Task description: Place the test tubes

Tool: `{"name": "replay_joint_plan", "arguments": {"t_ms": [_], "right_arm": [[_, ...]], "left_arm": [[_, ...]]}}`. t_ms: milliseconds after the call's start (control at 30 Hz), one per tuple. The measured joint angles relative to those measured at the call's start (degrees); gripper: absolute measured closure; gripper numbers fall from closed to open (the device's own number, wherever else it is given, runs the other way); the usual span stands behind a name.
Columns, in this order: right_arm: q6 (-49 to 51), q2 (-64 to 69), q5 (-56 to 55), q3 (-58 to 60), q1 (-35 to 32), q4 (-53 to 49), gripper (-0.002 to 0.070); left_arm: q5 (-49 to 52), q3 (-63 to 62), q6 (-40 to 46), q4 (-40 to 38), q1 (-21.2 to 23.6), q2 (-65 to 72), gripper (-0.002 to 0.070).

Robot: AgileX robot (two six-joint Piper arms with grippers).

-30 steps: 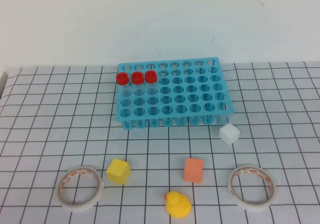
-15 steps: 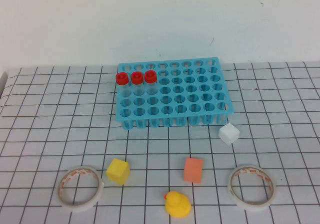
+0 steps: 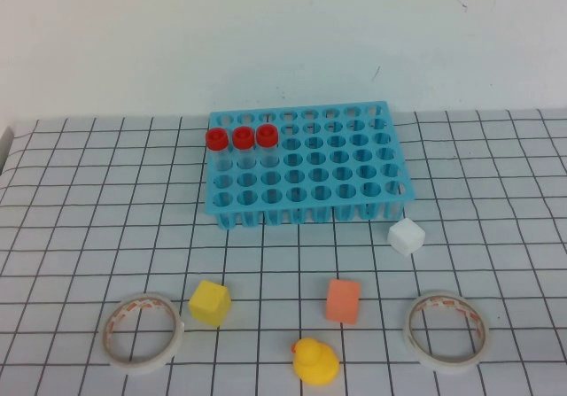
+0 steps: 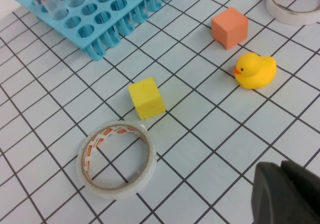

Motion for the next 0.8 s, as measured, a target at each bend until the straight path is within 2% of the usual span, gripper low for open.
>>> {"name": "replay_joint_plan", "arguments": {"t_ms": [67,233,467,600,800], "right_arm": [[0.1,-2.6,-1.1,1.9,-5.4,0.5,0.0678],[6.2,-7.8,5.8,3.5,-10.6,-2.7,0.0678],[21.1,-11.0,13.0,5.7,-11.4,-15.1,0.0678],[21.6,-11.9,17.6,5.5,-11.4,-15.4,0.0678],[19.9,-11.9,18.4,5.4,-11.5,-15.3,0.0678]], "left_arm": [[0.0,0.0,0.0,0.0,0.0,0.0,0.0676],[0.0,0.0,-0.2,0.0,0.0,0.0,0.0676],[0.0,0.0,-0.1,0.0,0.0,0.0,0.0676],[0.0,0.0,-0.1,0.0,0.0,0.0,0.0676],[0.1,0.0,-0.1,0.0,0.0,0.0,0.0676]]}}
